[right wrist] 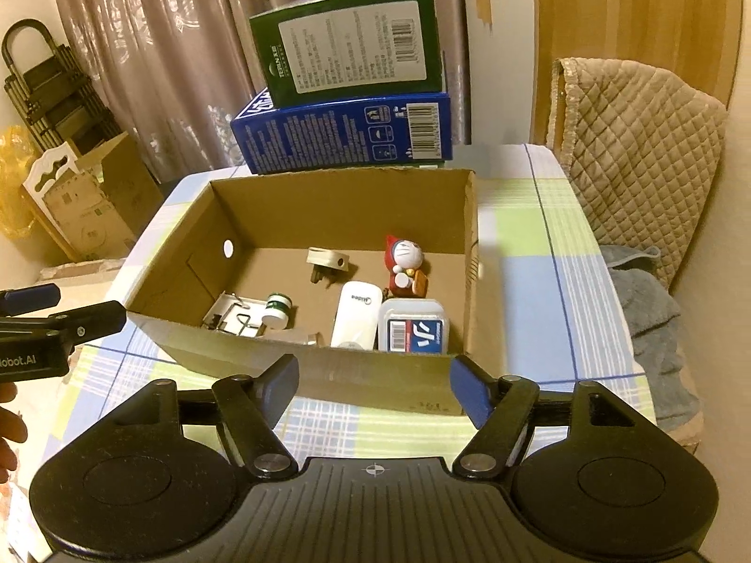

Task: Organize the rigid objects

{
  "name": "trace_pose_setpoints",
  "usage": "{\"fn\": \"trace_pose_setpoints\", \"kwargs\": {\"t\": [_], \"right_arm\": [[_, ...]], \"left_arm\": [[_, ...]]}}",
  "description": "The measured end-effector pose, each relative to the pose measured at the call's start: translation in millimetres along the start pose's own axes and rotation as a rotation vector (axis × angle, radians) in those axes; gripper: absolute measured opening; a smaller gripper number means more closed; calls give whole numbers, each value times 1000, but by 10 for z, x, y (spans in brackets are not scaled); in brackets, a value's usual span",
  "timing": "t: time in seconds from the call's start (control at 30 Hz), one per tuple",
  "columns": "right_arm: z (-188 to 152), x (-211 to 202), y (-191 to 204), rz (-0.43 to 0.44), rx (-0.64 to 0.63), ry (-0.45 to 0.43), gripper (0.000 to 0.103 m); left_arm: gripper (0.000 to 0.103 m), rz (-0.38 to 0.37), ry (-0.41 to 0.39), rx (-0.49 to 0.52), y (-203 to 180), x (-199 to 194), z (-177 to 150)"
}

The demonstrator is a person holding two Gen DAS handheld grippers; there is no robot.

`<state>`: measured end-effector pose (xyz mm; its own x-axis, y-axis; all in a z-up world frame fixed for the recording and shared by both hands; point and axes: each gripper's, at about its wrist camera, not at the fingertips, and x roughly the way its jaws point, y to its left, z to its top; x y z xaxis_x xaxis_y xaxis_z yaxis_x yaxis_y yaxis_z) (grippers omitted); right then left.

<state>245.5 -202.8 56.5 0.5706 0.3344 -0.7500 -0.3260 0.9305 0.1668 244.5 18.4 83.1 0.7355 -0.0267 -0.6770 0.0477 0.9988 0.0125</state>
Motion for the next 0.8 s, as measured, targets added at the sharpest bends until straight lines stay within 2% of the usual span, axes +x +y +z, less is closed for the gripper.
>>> {"fn": "trace_pose_setpoints", "kwargs": {"t": [0.33, 0.5, 0.8], "right_arm": [[-192, -370, 90, -17, -12, -33, 69], [-273, -506, 136, -20, -10, -40, 69], [-413, -710, 215, -12, -6, -51, 69]], "left_arm": [[102, 31, -5, -25, -5, -302, -149], [102, -1, 12, -51, -4, -434, -225], [102, 1, 18, -65, -19, -644, -366]]}}
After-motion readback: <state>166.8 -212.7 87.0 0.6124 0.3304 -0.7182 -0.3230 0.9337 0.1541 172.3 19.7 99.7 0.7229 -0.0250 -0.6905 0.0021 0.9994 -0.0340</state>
